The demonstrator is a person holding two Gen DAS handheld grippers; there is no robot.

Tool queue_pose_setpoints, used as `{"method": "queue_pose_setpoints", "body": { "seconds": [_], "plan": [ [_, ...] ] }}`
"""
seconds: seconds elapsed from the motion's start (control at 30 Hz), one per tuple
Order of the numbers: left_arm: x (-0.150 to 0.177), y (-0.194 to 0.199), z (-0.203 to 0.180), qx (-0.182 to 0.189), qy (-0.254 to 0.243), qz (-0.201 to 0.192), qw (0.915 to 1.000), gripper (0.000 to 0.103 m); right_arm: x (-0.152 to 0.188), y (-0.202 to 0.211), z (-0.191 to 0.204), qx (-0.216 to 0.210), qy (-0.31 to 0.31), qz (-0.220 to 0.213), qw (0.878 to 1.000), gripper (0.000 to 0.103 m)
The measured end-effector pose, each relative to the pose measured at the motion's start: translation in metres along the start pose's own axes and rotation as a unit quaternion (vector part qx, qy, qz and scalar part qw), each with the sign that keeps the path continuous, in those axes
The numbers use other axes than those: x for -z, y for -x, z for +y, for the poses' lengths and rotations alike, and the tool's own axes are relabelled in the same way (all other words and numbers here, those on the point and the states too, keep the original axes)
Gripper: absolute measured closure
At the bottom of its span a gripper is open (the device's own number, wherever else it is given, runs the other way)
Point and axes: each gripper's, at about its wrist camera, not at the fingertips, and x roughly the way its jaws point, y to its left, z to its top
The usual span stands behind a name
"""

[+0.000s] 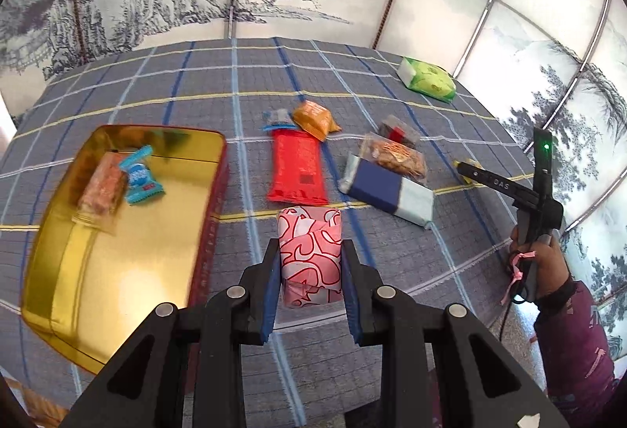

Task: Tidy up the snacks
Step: 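Release the pink pack into the tin with left gripper while right gripper grasps yellow cake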

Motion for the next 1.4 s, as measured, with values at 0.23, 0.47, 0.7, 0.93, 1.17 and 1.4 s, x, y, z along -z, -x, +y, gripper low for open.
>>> {"method": "queue_pose_setpoints", "body": {
  "seconds": [0.23, 0.47, 0.7, 0.93, 1.17, 1.4],
  "plan": [
    [-0.002, 0.012, 0.032, -0.048, -0.004, -0.025, 0.9985, 0.078, 0.0, -0.004, 0.001, 0.013, 0.004, 0.009, 1.0, 0.064],
    [-0.004, 0.011, 0.063, -0.095, -0.012, -0.036, 0.9947, 0.078, 0.001, -0.004, 0.005, 0.026, 0.013, 0.01, 1.0, 0.064],
    [-0.006, 0.002, 0.086, -0.133, -0.027, -0.035, 0.9901, 0.078, 0.001, -0.005, 0.008, 0.036, 0.022, 0.012, 0.999, 0.064],
    [-0.005, -0.009, 0.104, -0.158, -0.031, -0.027, 0.9865, 0.078, 0.001, -0.006, 0.01, 0.044, 0.028, 0.014, 0.999, 0.064],
    [-0.002, -0.014, 0.113, -0.184, -0.037, -0.029, 0.9818, 0.078, 0.001, -0.007, 0.012, 0.049, 0.033, 0.015, 0.998, 0.064],
    [0.0, -0.018, 0.122, -0.208, -0.042, -0.029, 0.9768, 0.078, 0.001, -0.008, 0.012, 0.051, 0.035, 0.015, 0.998, 0.064]
  ]
}}
